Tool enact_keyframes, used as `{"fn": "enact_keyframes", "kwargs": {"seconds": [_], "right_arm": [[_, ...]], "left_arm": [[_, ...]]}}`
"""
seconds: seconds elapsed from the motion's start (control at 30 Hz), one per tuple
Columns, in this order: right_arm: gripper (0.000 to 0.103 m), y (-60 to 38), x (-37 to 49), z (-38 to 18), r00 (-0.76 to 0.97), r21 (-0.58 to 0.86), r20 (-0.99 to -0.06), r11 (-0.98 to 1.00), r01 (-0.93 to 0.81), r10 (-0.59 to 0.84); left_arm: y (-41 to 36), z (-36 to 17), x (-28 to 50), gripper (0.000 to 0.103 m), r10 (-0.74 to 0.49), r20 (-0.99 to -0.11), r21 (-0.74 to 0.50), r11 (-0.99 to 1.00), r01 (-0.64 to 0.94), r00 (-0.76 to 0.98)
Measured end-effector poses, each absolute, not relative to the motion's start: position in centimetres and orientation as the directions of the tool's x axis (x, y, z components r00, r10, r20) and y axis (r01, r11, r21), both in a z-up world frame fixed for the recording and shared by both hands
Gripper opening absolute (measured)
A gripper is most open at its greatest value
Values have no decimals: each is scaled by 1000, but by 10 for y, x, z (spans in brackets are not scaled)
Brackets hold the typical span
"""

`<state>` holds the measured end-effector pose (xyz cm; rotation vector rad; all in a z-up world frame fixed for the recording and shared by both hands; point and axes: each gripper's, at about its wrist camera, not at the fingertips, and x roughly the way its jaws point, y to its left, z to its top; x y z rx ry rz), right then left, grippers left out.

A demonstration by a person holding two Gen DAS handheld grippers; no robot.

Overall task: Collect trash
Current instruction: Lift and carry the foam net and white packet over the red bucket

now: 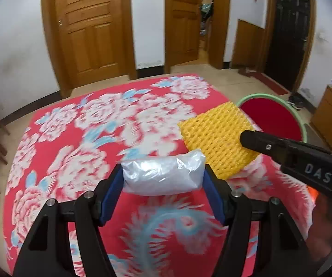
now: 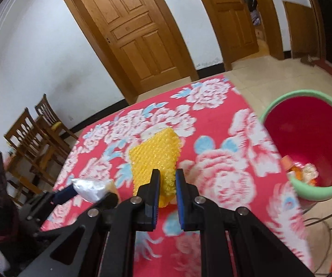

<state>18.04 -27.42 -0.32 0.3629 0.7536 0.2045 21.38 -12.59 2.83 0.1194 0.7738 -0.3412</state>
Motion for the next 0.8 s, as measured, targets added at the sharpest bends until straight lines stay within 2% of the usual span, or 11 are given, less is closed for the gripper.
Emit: {"fn": "enact_keyframes", "kwargs": {"seconds": [0.23, 0.43, 0.53, 0.8], "right_arm": [[15, -321, 160, 10, 751, 365, -622, 931, 27, 223], [15, -366, 128, 23, 781, 298, -617, 947, 122, 93], [15, -388, 114, 28, 793, 275, -609, 944, 183, 24], [15, -431, 108, 25, 783, 267, -619, 921, 282, -60]], "left_arm": [[-177, 40, 212, 67, -371, -672, -61, 891, 451, 641], [-232, 44, 208, 67, -467, -664, -95, 827, 555, 583], [-259, 41, 207, 67, -473, -672, -73, 808, 585, 570], [-308, 40, 215, 67, -551, -673, -137, 747, 650, 492]]}}
